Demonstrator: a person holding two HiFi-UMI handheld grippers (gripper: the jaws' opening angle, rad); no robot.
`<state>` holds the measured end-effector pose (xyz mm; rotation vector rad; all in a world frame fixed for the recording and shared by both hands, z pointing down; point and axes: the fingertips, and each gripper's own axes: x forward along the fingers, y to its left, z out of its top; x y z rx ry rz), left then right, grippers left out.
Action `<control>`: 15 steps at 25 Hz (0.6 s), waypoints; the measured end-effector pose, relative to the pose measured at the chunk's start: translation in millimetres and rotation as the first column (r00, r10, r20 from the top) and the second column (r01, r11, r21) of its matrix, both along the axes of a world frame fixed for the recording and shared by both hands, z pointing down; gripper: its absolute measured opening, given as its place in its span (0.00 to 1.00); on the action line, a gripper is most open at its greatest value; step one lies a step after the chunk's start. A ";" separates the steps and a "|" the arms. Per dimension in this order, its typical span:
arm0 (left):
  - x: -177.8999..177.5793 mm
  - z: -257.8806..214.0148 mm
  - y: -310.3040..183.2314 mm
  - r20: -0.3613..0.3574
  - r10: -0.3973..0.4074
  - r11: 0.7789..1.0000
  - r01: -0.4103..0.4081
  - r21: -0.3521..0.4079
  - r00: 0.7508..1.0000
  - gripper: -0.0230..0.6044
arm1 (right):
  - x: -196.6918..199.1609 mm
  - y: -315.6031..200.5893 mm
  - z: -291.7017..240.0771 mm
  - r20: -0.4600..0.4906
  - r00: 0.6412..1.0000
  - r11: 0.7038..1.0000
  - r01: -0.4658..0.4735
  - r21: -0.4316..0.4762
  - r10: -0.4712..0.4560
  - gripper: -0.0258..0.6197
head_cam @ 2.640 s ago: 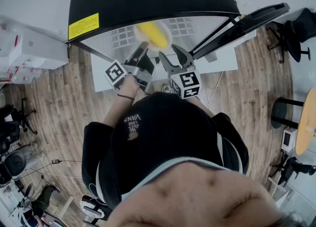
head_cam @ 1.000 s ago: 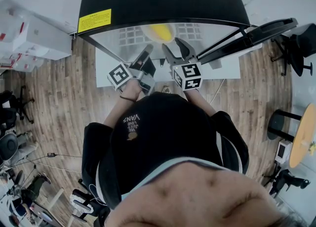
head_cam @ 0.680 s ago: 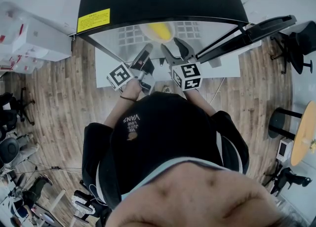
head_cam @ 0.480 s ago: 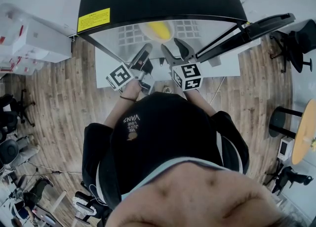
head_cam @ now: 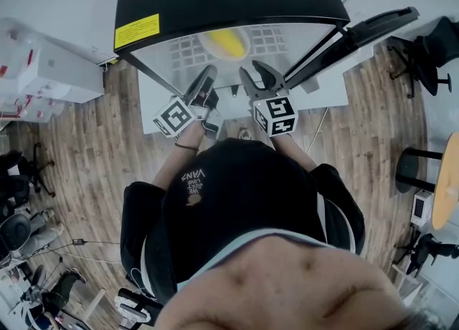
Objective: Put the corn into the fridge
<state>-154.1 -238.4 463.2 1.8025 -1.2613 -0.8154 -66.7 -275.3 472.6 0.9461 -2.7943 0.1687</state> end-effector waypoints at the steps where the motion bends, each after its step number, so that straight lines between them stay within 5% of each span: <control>1: -0.2 -1.6 0.8 0.027 0.000 1.000 0.000 0.011 1.000 0.13 | 1.3 1.3 -1.7 0.003 1.000 1.000 -0.006 0.006 0.006 0.25; 15: 6.8 -4.7 18.2 0.251 0.062 0.995 -0.079 0.058 0.966 0.11 | 13.1 22.7 -7.5 0.031 0.997 0.997 -0.076 0.017 0.076 0.09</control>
